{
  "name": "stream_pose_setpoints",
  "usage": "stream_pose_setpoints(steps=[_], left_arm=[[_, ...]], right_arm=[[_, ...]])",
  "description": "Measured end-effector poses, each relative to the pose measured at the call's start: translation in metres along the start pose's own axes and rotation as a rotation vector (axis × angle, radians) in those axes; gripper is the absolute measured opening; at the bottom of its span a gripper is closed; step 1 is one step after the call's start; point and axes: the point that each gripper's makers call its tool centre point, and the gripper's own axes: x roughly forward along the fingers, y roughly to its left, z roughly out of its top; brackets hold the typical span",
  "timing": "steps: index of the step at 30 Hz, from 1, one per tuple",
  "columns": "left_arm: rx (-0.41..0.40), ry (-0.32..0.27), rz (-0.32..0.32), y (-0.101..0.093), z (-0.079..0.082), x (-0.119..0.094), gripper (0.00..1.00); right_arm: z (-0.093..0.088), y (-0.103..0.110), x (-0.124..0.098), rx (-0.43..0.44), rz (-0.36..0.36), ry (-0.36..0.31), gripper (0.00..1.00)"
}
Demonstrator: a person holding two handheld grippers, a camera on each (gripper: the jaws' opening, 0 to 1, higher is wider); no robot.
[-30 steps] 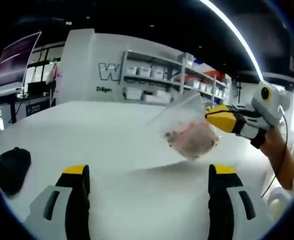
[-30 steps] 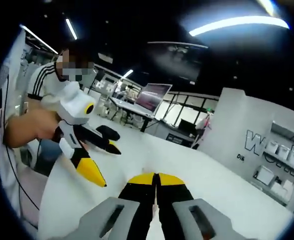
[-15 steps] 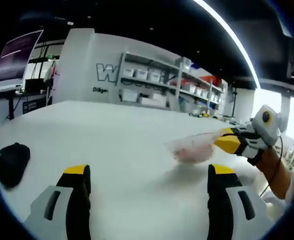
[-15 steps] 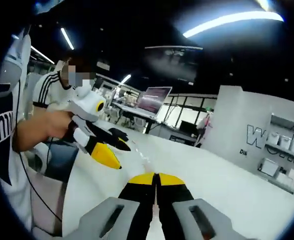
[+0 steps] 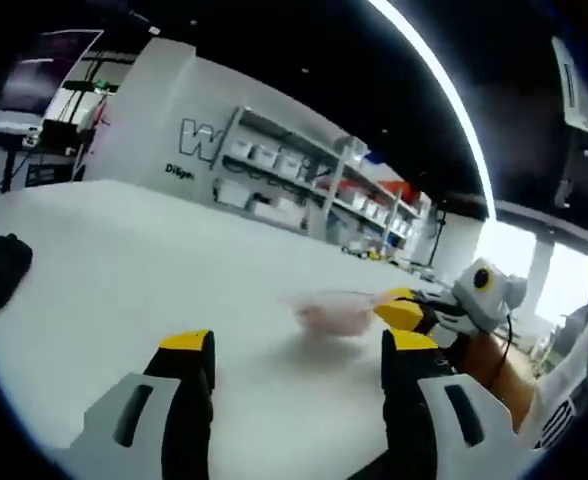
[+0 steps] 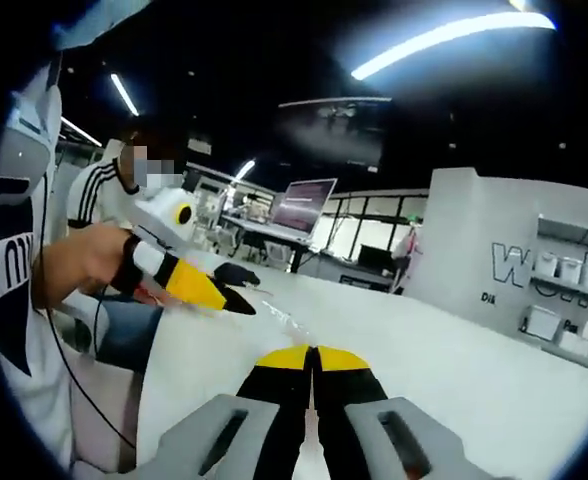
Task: Open the resealable bag by pulling the two sides of the seal apart until the entire bag opening is separated and visibly accessible.
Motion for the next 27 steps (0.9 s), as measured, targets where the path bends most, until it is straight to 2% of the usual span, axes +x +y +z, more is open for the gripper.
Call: stream_pose_setpoints(steps=[3, 7, 13, 20, 25, 27], left_arm=[[-0.081, -0.030, -0.063, -0.010, 0.003, 0.000, 0.46], [-0.161, -0.052, -0.112, -0.019, -0.001, -0.002, 0.35], [-0.327, -0.065, -0.172, -0.023, -0.005, -0.001, 0.30], [-0.536, -0.116, -0.223, -0.019, 0.000, 0.000, 0.15], [-0.680, -0.124, -0.272, -0.019, 0.000, 0.000, 0.14], [-0.690, -0.115, -0.276, -0.019, -0.001, 0.000, 0.14]], right_arm=[[-0.002, 0.001, -0.001, -0.015, 0.011, 0.011, 0.00], [-0.004, 0.001, -0.003, -0.029, 0.019, 0.020, 0.00], [-0.005, 0.002, -0.003, -0.039, 0.028, 0.024, 0.00], [-0.007, 0.003, -0.004, -0.055, 0.044, 0.029, 0.00], [-0.007, 0.004, -0.004, -0.058, 0.052, 0.030, 0.00], [-0.007, 0.004, -0.004, -0.059, 0.054, 0.029, 0.00]])
